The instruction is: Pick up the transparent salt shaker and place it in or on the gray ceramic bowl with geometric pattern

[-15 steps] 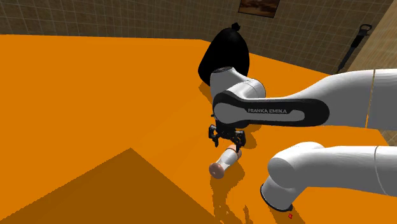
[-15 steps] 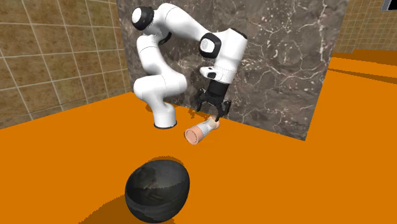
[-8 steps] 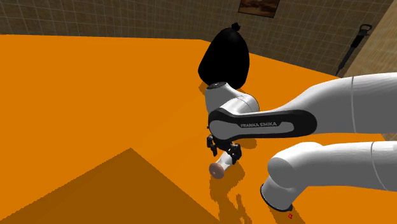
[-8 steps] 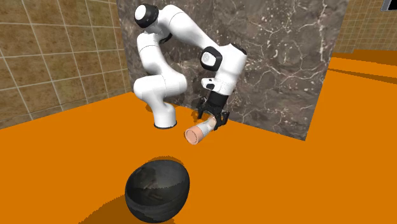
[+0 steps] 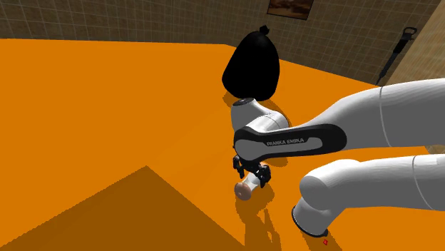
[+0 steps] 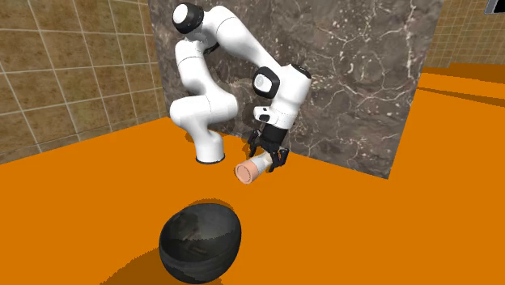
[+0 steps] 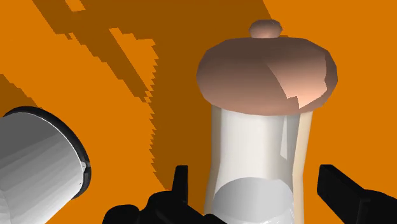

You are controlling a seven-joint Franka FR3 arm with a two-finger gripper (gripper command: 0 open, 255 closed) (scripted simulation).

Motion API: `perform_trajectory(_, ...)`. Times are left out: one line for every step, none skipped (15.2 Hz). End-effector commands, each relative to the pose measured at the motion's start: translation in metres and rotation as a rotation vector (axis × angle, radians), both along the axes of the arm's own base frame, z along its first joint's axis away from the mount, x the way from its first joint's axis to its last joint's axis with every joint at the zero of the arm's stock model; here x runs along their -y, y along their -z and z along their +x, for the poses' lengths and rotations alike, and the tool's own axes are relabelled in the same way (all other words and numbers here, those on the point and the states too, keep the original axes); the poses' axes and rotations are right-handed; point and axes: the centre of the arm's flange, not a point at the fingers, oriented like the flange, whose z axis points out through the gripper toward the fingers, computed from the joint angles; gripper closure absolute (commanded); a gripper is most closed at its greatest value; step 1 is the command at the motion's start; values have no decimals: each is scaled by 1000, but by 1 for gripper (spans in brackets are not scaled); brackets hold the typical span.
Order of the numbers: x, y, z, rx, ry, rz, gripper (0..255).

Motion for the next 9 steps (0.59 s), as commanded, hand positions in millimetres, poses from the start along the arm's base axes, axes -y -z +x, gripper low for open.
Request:
perform_trajectory(0,0,0,0,0,0,0)
perform_trajectory(0,0,0,0,0,0,0)
perform_trajectory(0,0,0,0,0,0,255)
perform_trajectory(0,0,0,0,0,0,255)
perform_trajectory(0,0,0,0,0,0,255)
perform_trajectory(0,0,0,0,0,0,255)
perform_trajectory(0,0,0,0,0,0,255)
perform_trajectory(0,0,0,0,0,0,255)
perform_trajectory(0,0,0,0,0,0,255)
